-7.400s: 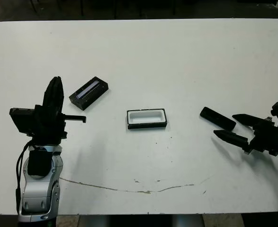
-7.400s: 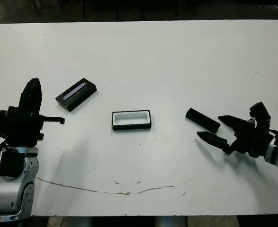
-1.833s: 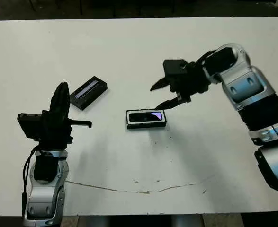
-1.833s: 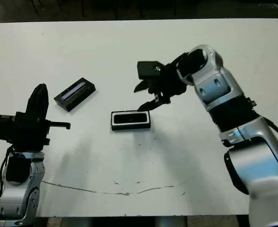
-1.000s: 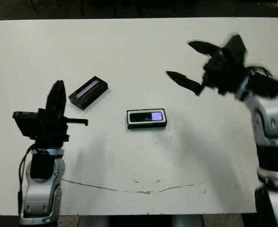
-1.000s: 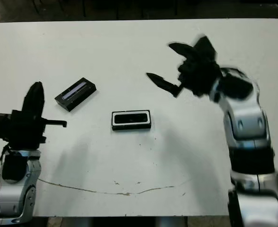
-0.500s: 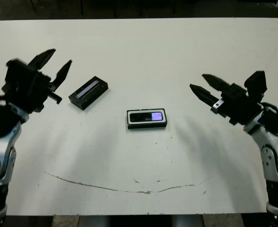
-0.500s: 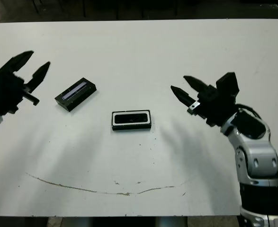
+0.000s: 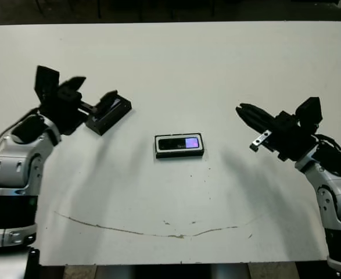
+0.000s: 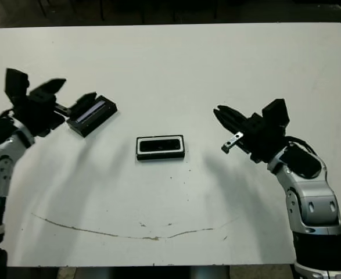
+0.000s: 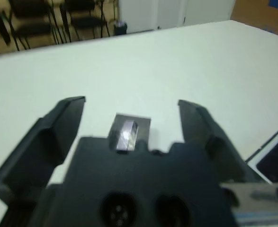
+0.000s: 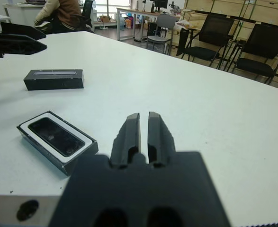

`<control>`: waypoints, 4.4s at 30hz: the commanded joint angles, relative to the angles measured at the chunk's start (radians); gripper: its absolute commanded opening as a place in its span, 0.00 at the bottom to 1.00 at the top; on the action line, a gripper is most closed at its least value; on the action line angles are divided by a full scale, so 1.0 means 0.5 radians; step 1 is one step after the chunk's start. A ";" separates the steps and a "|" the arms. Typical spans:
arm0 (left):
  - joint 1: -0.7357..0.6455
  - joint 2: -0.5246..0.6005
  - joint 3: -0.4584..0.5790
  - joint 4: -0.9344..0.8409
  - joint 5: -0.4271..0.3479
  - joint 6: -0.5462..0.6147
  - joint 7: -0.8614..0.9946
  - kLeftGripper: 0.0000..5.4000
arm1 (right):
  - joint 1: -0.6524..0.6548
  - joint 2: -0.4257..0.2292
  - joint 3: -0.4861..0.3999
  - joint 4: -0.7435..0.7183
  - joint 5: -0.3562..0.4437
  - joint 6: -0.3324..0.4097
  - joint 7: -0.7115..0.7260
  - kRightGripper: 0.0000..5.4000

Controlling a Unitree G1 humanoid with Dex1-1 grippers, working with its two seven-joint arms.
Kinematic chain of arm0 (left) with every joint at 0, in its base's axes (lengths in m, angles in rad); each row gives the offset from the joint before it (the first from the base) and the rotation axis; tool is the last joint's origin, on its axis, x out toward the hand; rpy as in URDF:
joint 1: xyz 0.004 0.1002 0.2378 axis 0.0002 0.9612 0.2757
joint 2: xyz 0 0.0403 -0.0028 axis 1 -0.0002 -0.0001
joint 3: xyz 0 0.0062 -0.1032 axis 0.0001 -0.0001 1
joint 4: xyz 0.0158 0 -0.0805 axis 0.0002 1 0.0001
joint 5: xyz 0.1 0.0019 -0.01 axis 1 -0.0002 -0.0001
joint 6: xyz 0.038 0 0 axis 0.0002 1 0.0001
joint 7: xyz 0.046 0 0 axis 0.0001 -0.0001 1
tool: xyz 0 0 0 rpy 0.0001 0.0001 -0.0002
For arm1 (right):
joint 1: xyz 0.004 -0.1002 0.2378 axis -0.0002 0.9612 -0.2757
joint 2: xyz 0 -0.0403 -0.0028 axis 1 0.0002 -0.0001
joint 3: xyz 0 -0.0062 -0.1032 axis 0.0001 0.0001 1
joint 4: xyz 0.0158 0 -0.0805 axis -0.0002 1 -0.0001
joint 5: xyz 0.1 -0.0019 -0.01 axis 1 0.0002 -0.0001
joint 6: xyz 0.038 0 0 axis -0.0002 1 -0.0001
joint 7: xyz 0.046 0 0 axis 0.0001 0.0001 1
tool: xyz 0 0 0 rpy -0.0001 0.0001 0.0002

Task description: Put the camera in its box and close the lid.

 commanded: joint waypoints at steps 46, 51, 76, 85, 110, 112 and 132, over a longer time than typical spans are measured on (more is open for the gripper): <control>-0.003 0.038 -0.312 0.670 0.541 -0.482 -0.042 1.00 | 0.081 -0.088 0.062 0.035 -0.027 -0.042 -0.005 0.00; 0.036 -0.021 -0.249 0.691 0.461 -0.494 -0.034 0.89 | 0.077 -0.078 0.064 0.059 -0.032 -0.067 -0.003 0.00; 0.034 0.084 -0.329 0.611 0.450 -0.373 -0.302 0.53 | 0.086 -0.071 0.068 0.065 -0.037 -0.097 -0.008 0.00; 0.023 0.062 -0.160 0.242 0.133 -0.335 -0.431 0.53 | 0.089 -0.068 0.046 0.058 -0.015 -0.080 -0.020 0.00; -0.389 0.181 -0.612 0.665 0.112 -0.344 -1.462 0.53 | 0.059 -0.122 -0.001 0.085 0.078 -0.049 0.031 0.00; -0.403 0.163 -0.620 0.712 0.136 -0.383 -1.452 0.53 | 0.055 -0.123 0.000 0.102 0.072 -0.074 0.047 0.00; -0.505 0.072 -0.744 0.880 0.239 -0.415 -1.661 0.53 | 0.063 -0.132 -0.007 0.061 0.087 -0.044 0.060 0.00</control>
